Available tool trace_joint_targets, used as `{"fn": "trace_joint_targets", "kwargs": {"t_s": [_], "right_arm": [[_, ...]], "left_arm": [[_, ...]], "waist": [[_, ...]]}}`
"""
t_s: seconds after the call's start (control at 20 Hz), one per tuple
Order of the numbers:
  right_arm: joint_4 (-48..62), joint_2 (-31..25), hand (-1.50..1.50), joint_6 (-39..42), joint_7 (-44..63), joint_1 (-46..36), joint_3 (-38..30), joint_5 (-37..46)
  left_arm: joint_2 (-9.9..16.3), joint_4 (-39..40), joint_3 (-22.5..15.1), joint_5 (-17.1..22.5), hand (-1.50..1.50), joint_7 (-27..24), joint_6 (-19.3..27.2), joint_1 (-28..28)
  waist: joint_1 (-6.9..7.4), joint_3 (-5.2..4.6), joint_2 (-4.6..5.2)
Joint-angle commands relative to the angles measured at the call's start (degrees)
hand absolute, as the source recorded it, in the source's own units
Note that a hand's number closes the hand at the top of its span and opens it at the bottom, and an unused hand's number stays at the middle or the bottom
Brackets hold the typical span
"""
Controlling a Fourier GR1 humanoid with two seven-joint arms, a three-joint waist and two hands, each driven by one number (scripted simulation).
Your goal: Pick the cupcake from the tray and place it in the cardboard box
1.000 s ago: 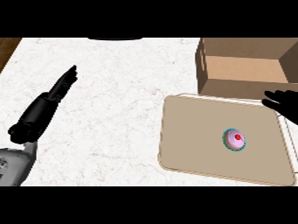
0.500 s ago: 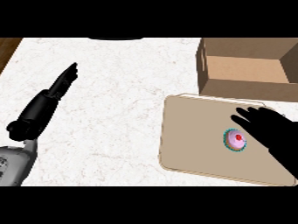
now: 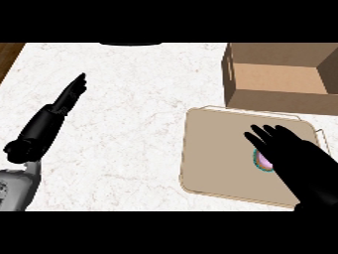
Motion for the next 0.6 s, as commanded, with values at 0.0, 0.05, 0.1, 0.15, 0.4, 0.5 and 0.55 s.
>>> {"fn": "trace_joint_targets", "kwargs": {"t_s": [0.0, 0.05, 0.1, 0.15, 0.4, 0.5, 0.55], "right_arm": [[2.0, 2.6, -1.50, -1.1, -1.5, 1.7, 1.1, 6.7], [1.9, 4.2, -1.50, 1.5, -0.9, -0.9, -1.3, 5.3], [3.1, 5.9, -1.50, 0.1, -0.4, 0.3, 1.6, 7.4], [6.8, 4.1, -1.50, -4.0, -6.5, 1.3, 1.8, 10.4], [10.8, 5.3, -1.50, -1.9, -9.6, -0.7, -1.4, 13.1], [6.9, 6.2, -1.50, -1.0, -6.9, 2.8, -0.7, 15.6], [5.3, 4.8, -1.50, 0.4, -7.3, 4.4, -1.3, 14.9]], "left_arm": [[0.1, -0.1, 2.6, 0.2, 0.00, 1.6, -2.2, -1.0], [0.1, 1.3, 3.6, 0.2, 0.00, -1.0, -3.1, -0.7], [-0.5, -5.4, 1.8, -1.1, 0.00, 0.4, -1.5, 5.2], [-1.7, 0.6, 1.7, -3.1, 0.00, -1.7, -1.0, 0.7], [-3.8, -1.8, 2.0, -3.7, 0.00, -1.7, -2.0, 2.4], [-3.1, 0.2, 3.6, -3.6, 0.00, -2.6, -3.7, 2.4], [-4.7, -6.0, 1.8, -3.6, 0.00, 3.4, -2.4, 2.0]], "waist": [[-0.19, 0.01, -0.02], [-0.15, 0.00, 0.00], [0.14, 0.01, -0.06], [-0.15, 0.02, 0.03], [-0.05, 0.01, 0.02], [-0.27, 0.00, -0.02], [-0.27, 0.01, -0.08]]}}
